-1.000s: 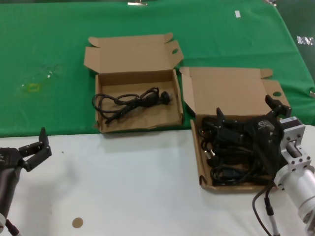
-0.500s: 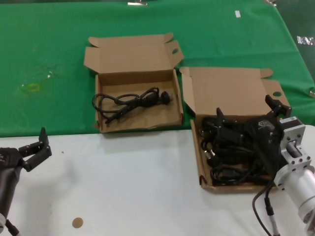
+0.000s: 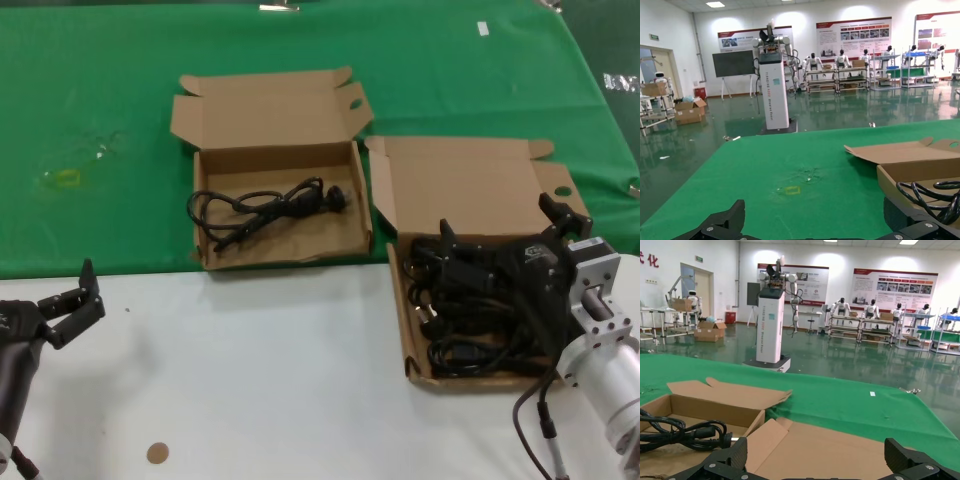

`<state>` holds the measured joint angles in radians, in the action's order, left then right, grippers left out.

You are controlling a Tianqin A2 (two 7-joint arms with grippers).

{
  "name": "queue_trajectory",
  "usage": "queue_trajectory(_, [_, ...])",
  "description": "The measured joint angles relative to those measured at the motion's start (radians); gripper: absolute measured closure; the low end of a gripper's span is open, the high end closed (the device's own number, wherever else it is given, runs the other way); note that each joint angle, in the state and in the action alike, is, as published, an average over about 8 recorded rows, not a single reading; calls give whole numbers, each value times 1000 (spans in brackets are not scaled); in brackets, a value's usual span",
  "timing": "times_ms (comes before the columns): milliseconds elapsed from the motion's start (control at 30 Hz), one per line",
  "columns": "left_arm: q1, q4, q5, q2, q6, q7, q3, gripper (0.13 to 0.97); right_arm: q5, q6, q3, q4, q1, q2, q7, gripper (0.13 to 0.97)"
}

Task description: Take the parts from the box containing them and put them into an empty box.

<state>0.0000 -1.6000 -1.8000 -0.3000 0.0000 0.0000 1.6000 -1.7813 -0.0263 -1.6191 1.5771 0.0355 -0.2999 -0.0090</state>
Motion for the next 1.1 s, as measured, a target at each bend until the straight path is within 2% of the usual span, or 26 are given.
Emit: queue_trajectory(1100, [0, 0, 0, 0, 0, 0, 0, 132, 0, 0, 0, 0, 0, 0, 0, 129])
